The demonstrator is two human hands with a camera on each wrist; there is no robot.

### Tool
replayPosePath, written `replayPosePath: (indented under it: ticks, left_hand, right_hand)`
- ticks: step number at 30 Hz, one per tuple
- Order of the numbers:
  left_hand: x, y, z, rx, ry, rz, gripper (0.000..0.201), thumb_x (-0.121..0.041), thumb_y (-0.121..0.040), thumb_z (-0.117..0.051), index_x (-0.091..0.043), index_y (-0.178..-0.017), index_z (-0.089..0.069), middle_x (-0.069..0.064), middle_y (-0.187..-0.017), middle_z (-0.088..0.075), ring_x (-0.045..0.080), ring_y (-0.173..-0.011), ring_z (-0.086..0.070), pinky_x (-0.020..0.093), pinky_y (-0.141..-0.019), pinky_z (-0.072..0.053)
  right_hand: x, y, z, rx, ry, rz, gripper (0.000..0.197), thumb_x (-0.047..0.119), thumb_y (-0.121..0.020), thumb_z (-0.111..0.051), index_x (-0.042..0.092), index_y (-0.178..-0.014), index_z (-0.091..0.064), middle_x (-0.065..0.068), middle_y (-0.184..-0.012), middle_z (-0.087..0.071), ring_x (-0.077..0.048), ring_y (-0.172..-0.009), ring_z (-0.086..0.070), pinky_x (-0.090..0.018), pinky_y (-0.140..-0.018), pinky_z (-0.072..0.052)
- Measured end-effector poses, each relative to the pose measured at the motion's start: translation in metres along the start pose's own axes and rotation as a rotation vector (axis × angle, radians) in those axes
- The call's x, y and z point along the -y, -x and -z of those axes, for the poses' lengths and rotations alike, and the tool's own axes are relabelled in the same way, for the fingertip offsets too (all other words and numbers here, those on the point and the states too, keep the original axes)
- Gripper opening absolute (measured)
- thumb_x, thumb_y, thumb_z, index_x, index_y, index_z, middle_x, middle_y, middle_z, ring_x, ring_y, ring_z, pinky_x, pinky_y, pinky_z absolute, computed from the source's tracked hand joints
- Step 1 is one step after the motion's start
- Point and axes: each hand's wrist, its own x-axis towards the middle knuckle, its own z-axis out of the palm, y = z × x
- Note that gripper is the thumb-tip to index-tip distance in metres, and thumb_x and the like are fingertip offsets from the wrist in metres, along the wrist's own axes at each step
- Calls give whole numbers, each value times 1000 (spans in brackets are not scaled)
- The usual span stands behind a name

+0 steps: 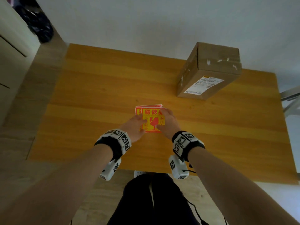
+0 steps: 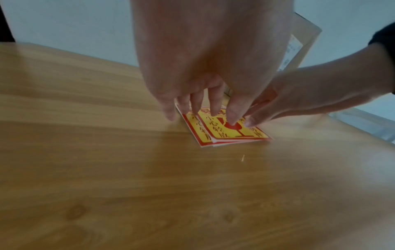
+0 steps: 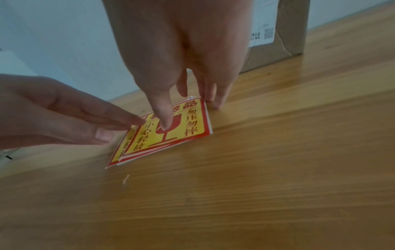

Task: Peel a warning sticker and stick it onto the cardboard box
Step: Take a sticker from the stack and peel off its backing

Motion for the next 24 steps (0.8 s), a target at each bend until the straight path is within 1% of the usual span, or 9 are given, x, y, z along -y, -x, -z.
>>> replayPosePath:
  ticks: [5,8,10,12,14,17,20,22,24]
  left_hand:
    - [-2,3,-9,18,-27,7,53,-29,-98,-40,-26,-148,-25,-3,-161,5,17,-149,1,38,-119,-16]
    - [-1,3,-12,15,-5,21,53,-28,-98,-41,-27,-148,-25,-5,-161,6,16,-149,2,39,-118,-16]
    - [0,2,-13,10,5,21,51,-28,-98,-41,-27,-147,-27,-5,-161,4,16,-149,2,40,-118,-17]
    - [0,2,-13,6,20,20,50,-28,-97,-41,-27,-146,-29,-4,-161,2,16,-149,1,40,-118,-17]
    - [0,3,-12,0,53,24,49,-27,-97,-42,-26,-145,-32,-4,-161,-1,17,-149,-2,39,-118,-17]
    - [-3,6,-8,-68,147,49,45,-25,-97,-43,-25,-142,-39,-4,-160,-13,18,-147,-15,37,-117,-22]
    - [-10,10,2,-187,262,60,40,-22,-96,-46,-24,-136,-49,-3,-155,-31,20,-141,-32,34,-112,-30]
    - [-19,13,11,-244,332,42,36,-19,-95,-47,-21,-130,-55,1,-147,-46,21,-133,-44,34,-108,-39]
    - [-32,17,23,-295,388,33,33,-19,-95,-48,-18,-126,-59,4,-135,-57,21,-121,-56,37,-99,-49]
  right_hand:
    - [-1,-5,-3,-119,-133,-66,61,18,-82,-69,15,-138,-44,-8,-143,-44,-25,-127,-47,-35,-102,-43]
    - [-4,-8,-4,-185,-199,-107,53,14,-79,-70,18,-129,-53,-6,-128,-58,-23,-114,-59,-30,-86,-51]
    - [-7,-8,-1,-227,-268,-142,46,7,-80,-68,15,-123,-56,-6,-120,-63,-22,-108,-62,-26,-77,-51]
    - [-11,-7,3,-245,-368,-181,42,3,-81,-67,11,-121,-58,-6,-118,-65,-19,-105,-62,-26,-78,-50]
    - [-11,-5,7,-206,-504,-237,43,2,-80,-68,8,-122,-57,-6,-114,-67,-17,-98,-63,-28,-81,-52]
    - [-11,-3,11,-129,-644,-258,34,0,-80,-69,5,-113,-63,-12,-108,-70,-22,-95,-68,-36,-84,-56]
    - [-9,0,19,-89,-716,-242,27,0,-81,-68,1,-107,-65,-17,-107,-70,-25,-93,-68,-36,-85,-56]
    - [-3,3,28,-73,-760,-223,24,1,-81,-68,-1,-105,-65,-17,-106,-70,-26,-92,-69,-35,-85,-56]
    - [5,7,38,-56,-806,-209,21,3,-82,-67,-1,-103,-64,-16,-103,-70,-27,-93,-69,-35,-85,-57]
